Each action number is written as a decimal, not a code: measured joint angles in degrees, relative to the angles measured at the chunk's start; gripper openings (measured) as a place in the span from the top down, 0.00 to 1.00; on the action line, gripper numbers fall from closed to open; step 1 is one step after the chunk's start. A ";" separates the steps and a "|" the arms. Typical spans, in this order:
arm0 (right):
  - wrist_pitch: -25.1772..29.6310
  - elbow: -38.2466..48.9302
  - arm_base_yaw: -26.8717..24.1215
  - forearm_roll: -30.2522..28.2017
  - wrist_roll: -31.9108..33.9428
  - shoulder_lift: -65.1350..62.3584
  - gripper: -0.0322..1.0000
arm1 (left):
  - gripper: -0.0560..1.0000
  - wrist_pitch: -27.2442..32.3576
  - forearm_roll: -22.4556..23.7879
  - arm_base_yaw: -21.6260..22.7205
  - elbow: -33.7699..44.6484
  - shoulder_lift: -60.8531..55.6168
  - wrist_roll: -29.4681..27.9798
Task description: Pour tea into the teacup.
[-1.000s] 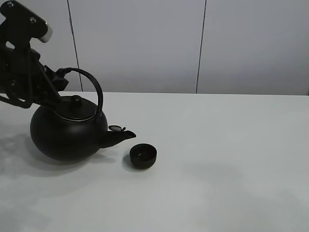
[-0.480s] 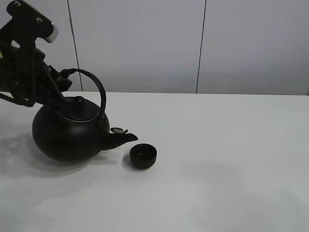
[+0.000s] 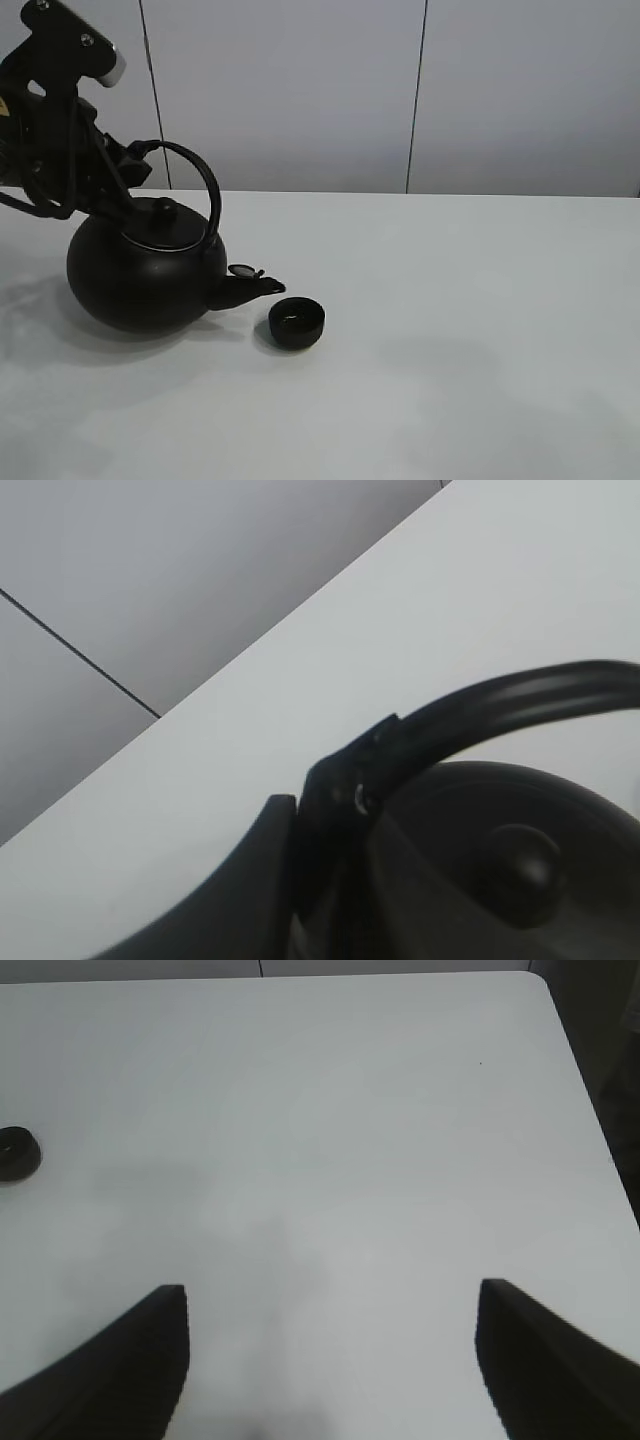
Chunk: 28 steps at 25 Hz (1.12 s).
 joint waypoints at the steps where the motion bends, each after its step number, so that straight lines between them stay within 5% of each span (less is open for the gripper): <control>1: 0.00 0.00 0.00 0.00 0.00 0.00 0.44 | 0.84 0.00 -0.05 0.00 0.00 0.00 0.14; 28: -0.06 0.00 0.00 0.00 0.00 0.00 0.44 | 0.84 0.00 -0.66 0.00 0.00 0.00 0.55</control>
